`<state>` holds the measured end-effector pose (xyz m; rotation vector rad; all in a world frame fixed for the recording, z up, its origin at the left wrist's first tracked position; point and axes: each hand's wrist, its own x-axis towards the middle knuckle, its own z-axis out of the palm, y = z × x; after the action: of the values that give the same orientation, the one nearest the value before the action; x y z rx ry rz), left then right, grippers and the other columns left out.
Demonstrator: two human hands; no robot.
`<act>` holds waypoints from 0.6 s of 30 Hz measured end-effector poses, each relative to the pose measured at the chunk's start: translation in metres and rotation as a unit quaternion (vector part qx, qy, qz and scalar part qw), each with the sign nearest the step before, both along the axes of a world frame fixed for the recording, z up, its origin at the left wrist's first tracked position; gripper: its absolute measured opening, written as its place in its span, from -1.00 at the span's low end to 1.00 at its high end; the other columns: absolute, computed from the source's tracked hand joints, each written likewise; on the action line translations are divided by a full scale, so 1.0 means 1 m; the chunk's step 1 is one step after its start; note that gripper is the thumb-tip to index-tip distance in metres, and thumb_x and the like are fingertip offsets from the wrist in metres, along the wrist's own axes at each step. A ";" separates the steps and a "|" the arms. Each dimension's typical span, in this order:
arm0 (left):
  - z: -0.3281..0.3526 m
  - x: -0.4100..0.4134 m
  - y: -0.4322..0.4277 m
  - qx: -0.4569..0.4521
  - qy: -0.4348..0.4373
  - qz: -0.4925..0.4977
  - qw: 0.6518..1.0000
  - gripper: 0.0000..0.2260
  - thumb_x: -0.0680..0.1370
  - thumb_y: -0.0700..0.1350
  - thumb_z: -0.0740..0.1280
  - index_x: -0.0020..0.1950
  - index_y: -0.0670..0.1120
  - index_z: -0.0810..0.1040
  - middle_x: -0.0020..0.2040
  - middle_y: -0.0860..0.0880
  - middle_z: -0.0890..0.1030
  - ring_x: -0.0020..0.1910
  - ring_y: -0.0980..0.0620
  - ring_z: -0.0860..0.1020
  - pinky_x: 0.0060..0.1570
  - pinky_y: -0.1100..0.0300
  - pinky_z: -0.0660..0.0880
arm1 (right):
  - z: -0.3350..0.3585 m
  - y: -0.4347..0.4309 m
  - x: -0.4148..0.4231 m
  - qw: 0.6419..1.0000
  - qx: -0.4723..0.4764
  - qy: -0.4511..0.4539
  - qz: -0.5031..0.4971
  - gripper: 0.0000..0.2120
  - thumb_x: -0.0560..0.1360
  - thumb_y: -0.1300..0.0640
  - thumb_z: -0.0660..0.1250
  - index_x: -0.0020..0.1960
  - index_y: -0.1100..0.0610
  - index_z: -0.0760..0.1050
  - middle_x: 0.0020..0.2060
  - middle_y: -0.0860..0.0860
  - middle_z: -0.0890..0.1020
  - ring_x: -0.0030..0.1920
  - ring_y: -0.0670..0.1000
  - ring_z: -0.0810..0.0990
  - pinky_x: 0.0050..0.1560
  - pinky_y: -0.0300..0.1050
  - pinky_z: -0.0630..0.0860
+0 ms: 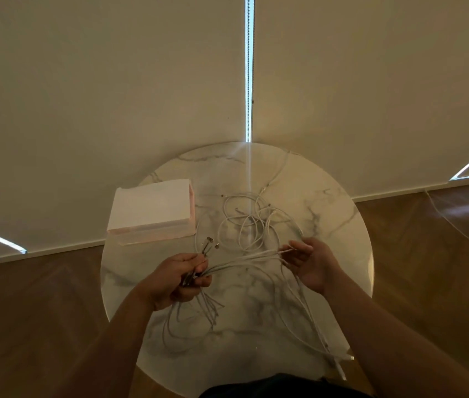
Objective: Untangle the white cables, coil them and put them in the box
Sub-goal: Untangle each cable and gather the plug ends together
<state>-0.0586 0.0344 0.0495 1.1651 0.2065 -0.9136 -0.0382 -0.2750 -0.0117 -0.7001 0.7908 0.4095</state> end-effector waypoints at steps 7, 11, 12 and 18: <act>0.003 -0.006 -0.002 -0.017 0.022 -0.026 0.999 -0.73 0.53 -0.01 0.20 -0.34 -0.06 0.43 -0.38 -0.09 0.32 -0.53 0.20 0.09 -0.59 0.41 0.05 | 0.023 0.020 0.026 0.982 -0.169 0.027 0.083 -0.81 0.66 0.22 0.14 -0.05 0.30 0.44 -0.36 0.08 0.45 -0.69 -0.14 0.21 -0.68 -0.34 0.13; 0.002 -0.007 -0.001 -0.019 0.017 -0.033 0.999 -0.73 0.54 -0.01 0.20 -0.33 -0.06 0.44 -0.38 -0.08 0.33 -0.51 0.18 0.07 -0.58 0.40 0.05 | 0.078 0.022 0.036 0.951 -0.245 -0.163 0.096 -0.63 0.67 -0.03 0.11 0.03 0.19 0.57 -0.46 0.04 0.45 -0.57 -0.07 0.17 -0.52 -0.27 0.07; 0.001 -0.006 -0.001 -0.019 0.017 -0.036 0.999 -0.73 0.54 0.00 0.21 -0.32 -0.06 0.44 -0.37 -0.08 0.33 -0.50 0.18 0.06 -0.58 0.40 0.04 | 0.087 0.021 0.038 0.945 -0.259 -0.178 0.089 -0.61 0.66 -0.08 0.08 0.05 0.18 0.55 -0.48 0.03 0.44 -0.57 -0.05 0.17 -0.50 -0.25 0.08; 0.003 -0.005 -0.004 -0.022 0.018 -0.037 0.999 -0.75 0.52 0.01 0.25 -0.32 -0.06 0.44 -0.36 -0.08 0.33 -0.51 0.18 0.07 -0.58 0.40 0.06 | 0.073 0.006 0.035 0.926 -0.355 -0.121 0.049 -0.78 0.62 0.26 0.10 0.01 0.31 0.50 -0.41 0.16 0.50 -0.47 0.08 0.45 -0.41 -0.06 0.53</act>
<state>-0.0641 0.0304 0.0523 1.1219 0.1734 -0.9997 -0.0030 -0.2691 0.0613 -1.4436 0.6619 0.1057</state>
